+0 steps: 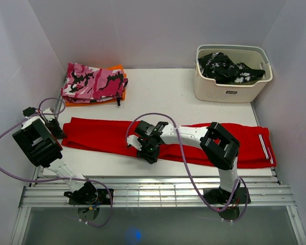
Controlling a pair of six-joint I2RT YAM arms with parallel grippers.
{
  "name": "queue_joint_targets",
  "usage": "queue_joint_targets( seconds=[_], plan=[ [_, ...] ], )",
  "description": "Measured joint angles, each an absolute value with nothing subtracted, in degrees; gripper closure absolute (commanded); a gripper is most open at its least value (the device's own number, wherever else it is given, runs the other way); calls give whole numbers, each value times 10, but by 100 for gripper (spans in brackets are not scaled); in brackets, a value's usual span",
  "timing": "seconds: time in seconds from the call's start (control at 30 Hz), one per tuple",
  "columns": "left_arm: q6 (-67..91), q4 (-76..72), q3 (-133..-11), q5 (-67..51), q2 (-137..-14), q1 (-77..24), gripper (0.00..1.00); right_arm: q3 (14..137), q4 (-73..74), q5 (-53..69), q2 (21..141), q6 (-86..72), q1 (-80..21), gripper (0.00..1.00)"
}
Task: Fold and stack the trousers
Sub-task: Fold the trousers
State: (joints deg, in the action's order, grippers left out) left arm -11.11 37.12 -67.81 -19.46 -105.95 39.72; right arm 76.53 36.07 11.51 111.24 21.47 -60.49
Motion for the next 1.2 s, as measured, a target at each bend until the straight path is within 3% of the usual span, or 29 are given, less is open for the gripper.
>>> queue_joint_targets(
  seconds=[0.13, 0.27, 0.47, 0.77, 0.8, 0.83, 0.9, 0.93, 1.0, 1.2],
  plan=[
    [-111, 371, -678, -193, -1059, 397, 100, 750, 360, 104, 1091, 214, -598, 39],
    [-111, 368, -678, -189, -1058, 399, 100, 716, 394, 92, 1022, 233, -529, 41],
    [-108, 360, -671, -183, -1051, 406, 100, 591, 433, 47, 822, 313, -363, 50],
    [-106, 357, -667, -185, -1049, 417, 100, 377, 480, -47, 672, 444, -286, 44],
    [-110, 358, -668, -190, -1049, 418, 97, 369, 475, -53, 669, 451, -285, 47],
    [-115, 360, -668, -195, -1049, 419, 81, 362, 466, -60, 667, 456, -285, 50],
    [-132, 367, -668, -209, -1046, 422, 63, 350, 446, -71, 670, 460, -284, 58],
    [-144, 373, -668, -216, -1043, 423, 40, 347, 437, -76, 673, 461, -284, 62],
    [-163, 388, -667, -230, -1025, 423, 14, 346, 420, -83, 684, 464, -284, 74],
    [-206, 418, -704, -270, -865, 386, 16, 346, 394, -90, 709, 461, -282, 87]
  ],
)
